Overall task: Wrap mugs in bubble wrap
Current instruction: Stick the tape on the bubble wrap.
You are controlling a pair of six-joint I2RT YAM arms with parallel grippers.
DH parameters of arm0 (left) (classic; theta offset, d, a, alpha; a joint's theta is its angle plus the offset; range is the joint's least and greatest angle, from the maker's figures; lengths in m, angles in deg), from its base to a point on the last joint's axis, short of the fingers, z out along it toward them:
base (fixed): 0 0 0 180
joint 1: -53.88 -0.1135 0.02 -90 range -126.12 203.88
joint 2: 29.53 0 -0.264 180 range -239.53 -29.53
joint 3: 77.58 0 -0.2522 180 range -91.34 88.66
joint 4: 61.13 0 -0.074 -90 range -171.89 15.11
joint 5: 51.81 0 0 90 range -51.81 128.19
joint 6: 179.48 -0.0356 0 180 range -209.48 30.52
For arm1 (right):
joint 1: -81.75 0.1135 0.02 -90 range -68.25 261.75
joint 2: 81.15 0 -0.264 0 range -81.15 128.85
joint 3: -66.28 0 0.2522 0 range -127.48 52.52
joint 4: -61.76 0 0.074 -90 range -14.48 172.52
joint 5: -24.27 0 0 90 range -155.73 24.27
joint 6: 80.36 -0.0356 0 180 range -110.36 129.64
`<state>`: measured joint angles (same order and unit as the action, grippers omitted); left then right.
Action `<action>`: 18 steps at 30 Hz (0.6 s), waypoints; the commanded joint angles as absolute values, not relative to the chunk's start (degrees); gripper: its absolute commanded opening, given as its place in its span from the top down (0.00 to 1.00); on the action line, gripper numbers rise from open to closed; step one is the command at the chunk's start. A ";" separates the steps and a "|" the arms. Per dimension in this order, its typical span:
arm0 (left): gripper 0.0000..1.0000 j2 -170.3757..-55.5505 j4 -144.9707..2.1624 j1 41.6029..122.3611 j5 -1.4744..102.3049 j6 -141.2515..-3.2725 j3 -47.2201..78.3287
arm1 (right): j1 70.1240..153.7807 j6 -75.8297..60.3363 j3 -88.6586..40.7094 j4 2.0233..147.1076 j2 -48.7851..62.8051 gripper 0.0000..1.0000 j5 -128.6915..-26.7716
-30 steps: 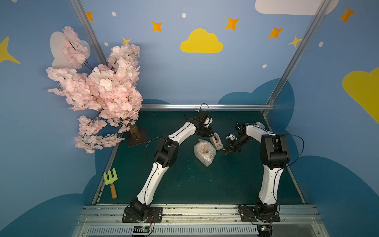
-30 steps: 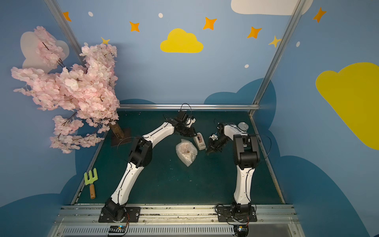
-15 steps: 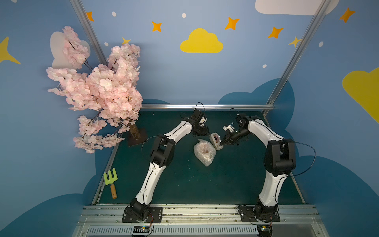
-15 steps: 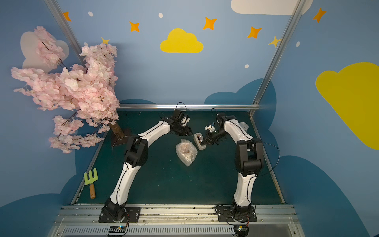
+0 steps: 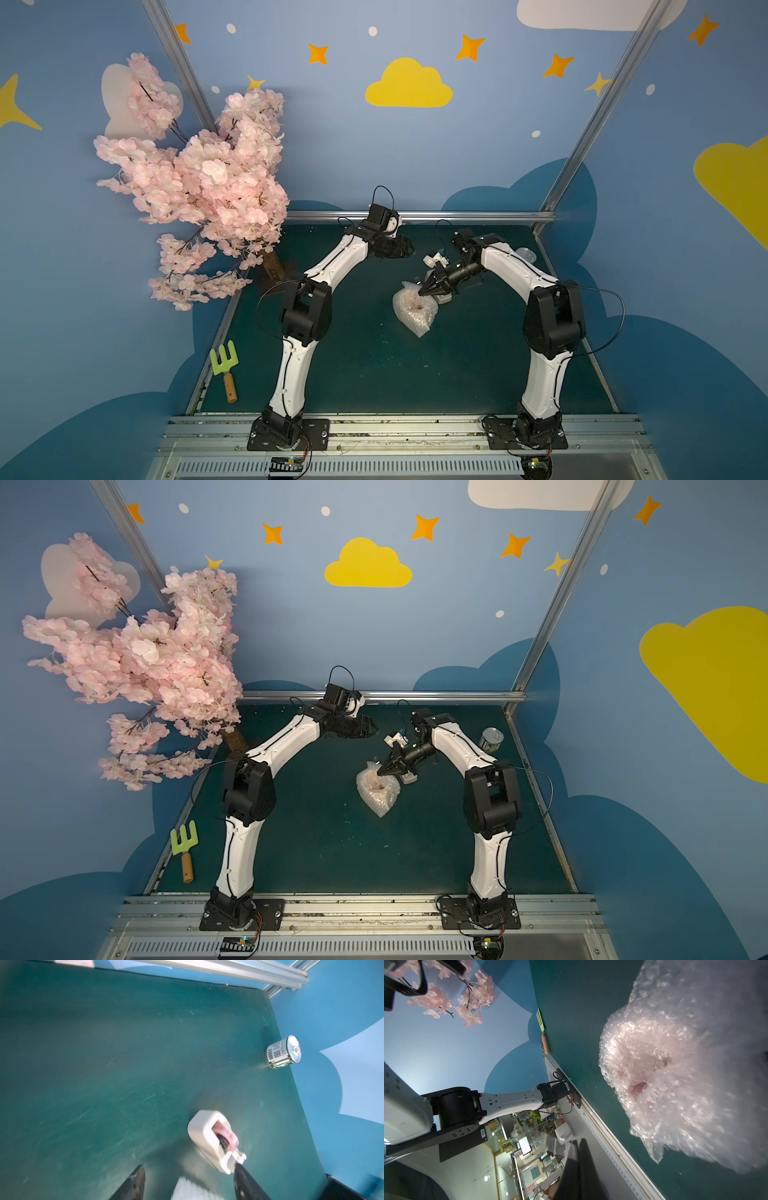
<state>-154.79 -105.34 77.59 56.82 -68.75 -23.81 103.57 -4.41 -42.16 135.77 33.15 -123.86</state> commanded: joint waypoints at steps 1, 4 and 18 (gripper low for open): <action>0.31 -150.58 -103.50 76.10 59.43 -68.77 -18.78 | 103.21 -5.65 -43.05 135.62 35.40 1.00 -125.94; 0.31 -147.72 -101.01 75.25 63.53 -69.12 -14.40 | 102.81 -6.23 -42.18 135.52 36.34 1.00 -127.00; 0.25 -139.80 -94.99 77.13 71.28 -74.95 -2.63 | 100.07 -4.76 -40.58 137.51 39.06 1.00 -131.27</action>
<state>-142.61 -97.32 76.12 68.84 -72.49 -4.38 99.95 -6.11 -41.85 135.85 37.23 -129.28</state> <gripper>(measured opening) 0.743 0.045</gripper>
